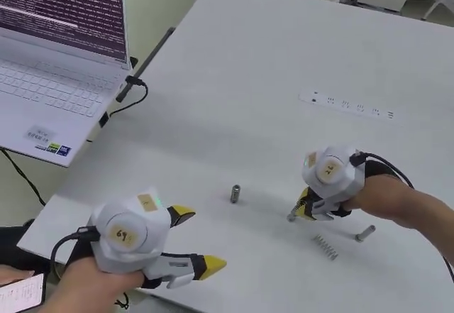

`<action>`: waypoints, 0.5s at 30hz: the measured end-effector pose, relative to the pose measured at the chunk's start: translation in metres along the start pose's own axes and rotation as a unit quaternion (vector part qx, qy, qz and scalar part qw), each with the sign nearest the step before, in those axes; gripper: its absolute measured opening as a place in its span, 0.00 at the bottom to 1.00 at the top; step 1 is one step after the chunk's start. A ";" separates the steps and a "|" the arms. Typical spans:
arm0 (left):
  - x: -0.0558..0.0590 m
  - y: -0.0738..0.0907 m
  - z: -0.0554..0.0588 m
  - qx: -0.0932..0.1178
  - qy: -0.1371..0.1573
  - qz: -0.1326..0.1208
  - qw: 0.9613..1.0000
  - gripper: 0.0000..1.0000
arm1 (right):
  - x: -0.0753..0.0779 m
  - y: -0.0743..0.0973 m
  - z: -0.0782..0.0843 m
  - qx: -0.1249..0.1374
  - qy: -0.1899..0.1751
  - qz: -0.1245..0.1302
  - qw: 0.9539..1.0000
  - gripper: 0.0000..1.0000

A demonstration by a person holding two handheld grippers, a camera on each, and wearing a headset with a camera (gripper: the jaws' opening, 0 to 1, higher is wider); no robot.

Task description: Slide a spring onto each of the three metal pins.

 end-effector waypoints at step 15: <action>-0.002 0.001 0.000 -0.002 0.003 -0.003 1.000 0.54 | 0.000 -0.016 0.001 -0.012 0.011 -0.004 1.000 0.09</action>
Point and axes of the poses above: the centre of the closed fingertips' face, and the gripper's own axes: y roughly backward along the fingers, x roughly to its right, z roughly out of its underside, the point moved 1 cm from there along y, roughly backward along the fingers, and after that the axes turned 12 degrees about -x, right-handed, at the moved point
